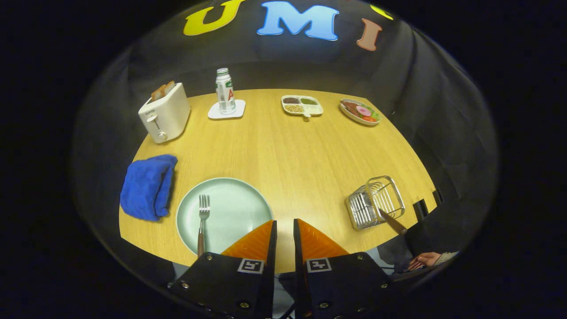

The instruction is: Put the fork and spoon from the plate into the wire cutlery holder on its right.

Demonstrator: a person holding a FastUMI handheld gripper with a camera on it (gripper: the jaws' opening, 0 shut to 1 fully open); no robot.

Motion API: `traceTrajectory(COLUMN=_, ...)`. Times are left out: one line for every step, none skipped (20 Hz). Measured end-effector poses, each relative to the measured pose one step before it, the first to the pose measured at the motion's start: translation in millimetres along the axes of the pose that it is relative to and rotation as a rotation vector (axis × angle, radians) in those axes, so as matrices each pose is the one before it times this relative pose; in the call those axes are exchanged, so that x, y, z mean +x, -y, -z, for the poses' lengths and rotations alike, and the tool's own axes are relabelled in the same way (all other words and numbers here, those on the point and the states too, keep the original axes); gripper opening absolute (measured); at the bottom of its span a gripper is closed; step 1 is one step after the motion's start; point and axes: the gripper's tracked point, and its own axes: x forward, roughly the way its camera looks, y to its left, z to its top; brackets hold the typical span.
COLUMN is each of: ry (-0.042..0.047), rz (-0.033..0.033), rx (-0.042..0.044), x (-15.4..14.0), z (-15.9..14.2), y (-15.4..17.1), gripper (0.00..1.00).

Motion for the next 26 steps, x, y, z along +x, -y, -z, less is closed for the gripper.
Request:
traceTrajectory(ry=-0.01311, rz=-0.0103, rx=-0.01883, x=2.2, z=4.36, y=-11.28, gripper=0.2)
traceTrajectory(ry=-0.01355, rz=-0.00866, rx=-0.01695, x=2.59, z=2.62, y=-10.43, gripper=0.21)
traceTrajectory(ry=-0.01219, rz=-0.01297, rx=-0.01451, x=3.03, z=4.18, y=-11.17, gripper=0.24)
traceTrajectory(ry=-0.0117, rz=-0.01808, rx=-0.0096, x=3.57, z=2.62, y=-12.76, gripper=0.24)
traceTrajectory(ry=-0.00997, rz=-0.0191, rx=-0.00875, x=4.43, z=2.33, y=-12.1, gripper=0.24)
traceTrajectory(ry=-0.01112, rz=-0.01336, rx=-0.0097, x=3.9, z=2.7, y=-9.31, gripper=0.24)
traceTrajectory(ry=-0.01333, rz=-0.00753, rx=-0.01191, x=4.68, z=2.74, y=-8.18, gripper=0.24)
traceTrajectory(ry=-0.01276, rz=-0.00423, rx=-0.00986, x=3.72, z=3.11, y=-6.63, gripper=0.24)
traceTrajectory(ry=-0.01697, rz=-0.00507, rx=-0.00566, x=5.1, z=3.76, y=-6.67, gripper=0.24)
traceTrajectory(ry=-0.01401, rz=-0.00881, rx=0.00003, x=3.92, z=3.46, y=-6.38, gripper=0.24)
traceTrajectory(ry=-0.01485, rz=-0.01043, rx=0.00295, x=5.18, z=3.34, y=-6.31, gripper=0.24)
traceTrajectory(ry=-0.01507, rz=-0.01091, rx=0.00285, x=4.46, z=2.93, y=-5.68, gripper=0.24)
traceTrajectory(ry=-0.00957, rz=-0.01477, rx=0.00258, x=1.9, z=4.3, y=-7.1, gripper=0.24)
traceTrajectory(ry=-0.00639, rz=-0.00989, rx=0.00321, x=3.04, z=1.67, y=-5.33, gripper=0.24)
traceTrajectory(ry=-0.00817, rz=-0.0034, rx=0.00168, x=3.54, z=1.62, y=-2.89, gripper=0.24)
traceTrajectory(ry=-0.00529, rz=-0.00528, rx=0.00034, x=2.71, z=0.67, y=-2.94, gripper=0.24)
traceTrajectory(ry=-0.00656, rz=-0.00066, rx=-0.00094, x=3.24, z=1.68, y=-2.72, gripper=0.24)
traceTrajectory(ry=-0.00806, rz=-0.00163, rx=-0.00473, x=3.34, z=0.42, y=-1.56, gripper=0.24)
traceTrajectory(ry=-0.00918, rz=-0.0027, rx=-0.00351, x=5.05, z=-2.82, y=-0.15, gripper=0.24)
traceTrajectory(ry=-0.00826, rz=-0.00262, rx=-0.00359, x=2.9, z=1.71, y=-1.35, gripper=0.24)
traceTrajectory(ry=-0.00558, rz=0.00436, rx=-0.00151, x=2.35, z=0.17, y=0.19, gripper=0.24)
traceTrajectory(ry=-0.00368, rz=0.00044, rx=0.00466, x=3.13, z=0.98, y=-0.21, gripper=0.24)
traceTrajectory(ry=-0.00839, rz=-0.00144, rx=0.00422, x=1.98, z=1.14, y=-0.22, gripper=0.24)
traceTrajectory(ry=-0.01017, rz=-0.00182, rx=0.00508, x=3.64, z=2.5, y=0.0, gripper=0.24)
traceTrajectory(ry=-0.00779, rz=0.00325, rx=0.00546, x=2.11, z=2.28, y=1.26, gripper=0.24)
traceTrajectory(ry=0.00184, rz=-0.00809, rx=0.01015, x=-1.83, z=-0.35, y=0.24, gripper=0.24)
